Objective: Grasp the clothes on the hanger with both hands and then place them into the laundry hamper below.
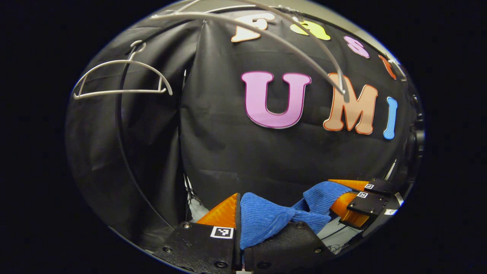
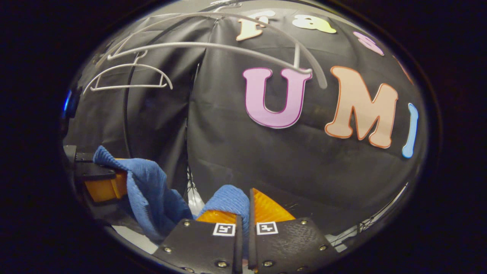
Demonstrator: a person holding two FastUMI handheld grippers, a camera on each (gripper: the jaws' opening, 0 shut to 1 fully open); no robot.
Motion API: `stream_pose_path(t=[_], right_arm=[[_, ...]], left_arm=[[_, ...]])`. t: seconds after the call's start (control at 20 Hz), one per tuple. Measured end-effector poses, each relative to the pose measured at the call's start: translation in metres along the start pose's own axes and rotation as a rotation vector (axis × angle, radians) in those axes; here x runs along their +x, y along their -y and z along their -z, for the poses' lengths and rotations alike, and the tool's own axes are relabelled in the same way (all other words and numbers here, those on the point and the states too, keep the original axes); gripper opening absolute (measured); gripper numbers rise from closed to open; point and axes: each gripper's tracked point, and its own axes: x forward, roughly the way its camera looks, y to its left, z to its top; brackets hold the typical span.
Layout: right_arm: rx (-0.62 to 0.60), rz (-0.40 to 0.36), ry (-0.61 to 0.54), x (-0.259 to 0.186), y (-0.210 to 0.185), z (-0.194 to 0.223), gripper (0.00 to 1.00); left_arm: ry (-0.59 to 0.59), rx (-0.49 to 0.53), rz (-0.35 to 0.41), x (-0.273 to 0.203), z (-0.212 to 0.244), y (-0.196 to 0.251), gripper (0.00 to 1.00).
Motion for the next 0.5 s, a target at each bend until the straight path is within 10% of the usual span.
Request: stream_pose_path(t=[0.5], right_arm=[[0.015,-0.007,-0.218,0.011,-0.011,0.106,0.06]], left_arm=[[-0.222,0.014,0.025,0.03,0.096,0.01,0.06]])
